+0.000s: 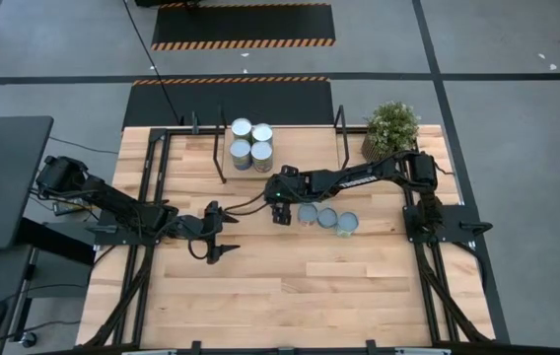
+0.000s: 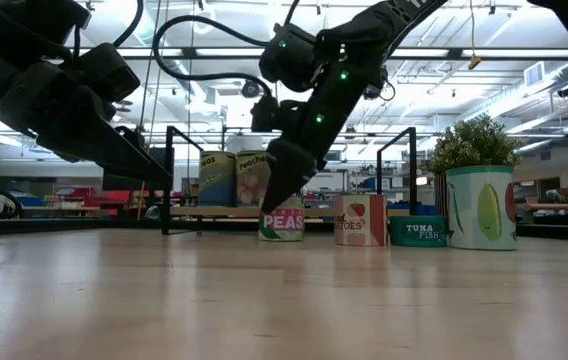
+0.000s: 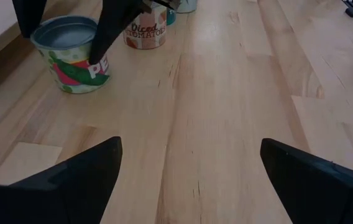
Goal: Pick and place cans onto a shelf
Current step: Put the canned green peas on the shelf
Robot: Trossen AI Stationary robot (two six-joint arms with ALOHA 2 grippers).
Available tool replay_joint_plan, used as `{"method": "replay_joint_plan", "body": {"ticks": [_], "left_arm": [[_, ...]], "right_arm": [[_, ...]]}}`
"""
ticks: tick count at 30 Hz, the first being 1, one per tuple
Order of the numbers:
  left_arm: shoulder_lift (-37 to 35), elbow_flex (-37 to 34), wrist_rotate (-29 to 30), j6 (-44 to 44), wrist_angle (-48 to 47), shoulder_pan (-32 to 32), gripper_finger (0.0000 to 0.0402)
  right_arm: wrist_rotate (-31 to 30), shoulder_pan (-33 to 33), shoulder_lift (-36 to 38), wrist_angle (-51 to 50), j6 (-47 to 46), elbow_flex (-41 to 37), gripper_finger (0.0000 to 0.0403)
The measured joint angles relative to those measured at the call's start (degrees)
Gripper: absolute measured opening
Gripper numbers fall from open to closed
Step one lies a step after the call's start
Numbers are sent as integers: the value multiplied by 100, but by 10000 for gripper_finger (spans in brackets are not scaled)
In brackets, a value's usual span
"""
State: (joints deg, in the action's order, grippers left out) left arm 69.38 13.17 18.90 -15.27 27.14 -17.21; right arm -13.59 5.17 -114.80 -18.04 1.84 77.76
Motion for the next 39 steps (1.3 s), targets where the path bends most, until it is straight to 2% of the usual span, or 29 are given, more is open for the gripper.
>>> {"method": "replay_joint_plan", "body": {"ticks": [7, 21, 28, 35, 39], "left_arm": [[-1, -1, 0, -1, 0, 0, 389], [0, 0, 0, -2, -2, 0, 389], [-1, 0, 0, -2, -2, 0, 389], [-1, 0, -1, -9, -2, 0, 389], [-2, 0, 0, -7, -2, 2, 389]], "right_arm": [[27, -3, 4, -5, -70, 7, 302], [44, -11, 454, -123, -45, -2, 300], [-331, 8, 720, -263, 243, -2, 300], [-267, 465, 750, -240, 840, -2, 300], [-12, 853, 750, -269, 1028, -2, 300]]}}
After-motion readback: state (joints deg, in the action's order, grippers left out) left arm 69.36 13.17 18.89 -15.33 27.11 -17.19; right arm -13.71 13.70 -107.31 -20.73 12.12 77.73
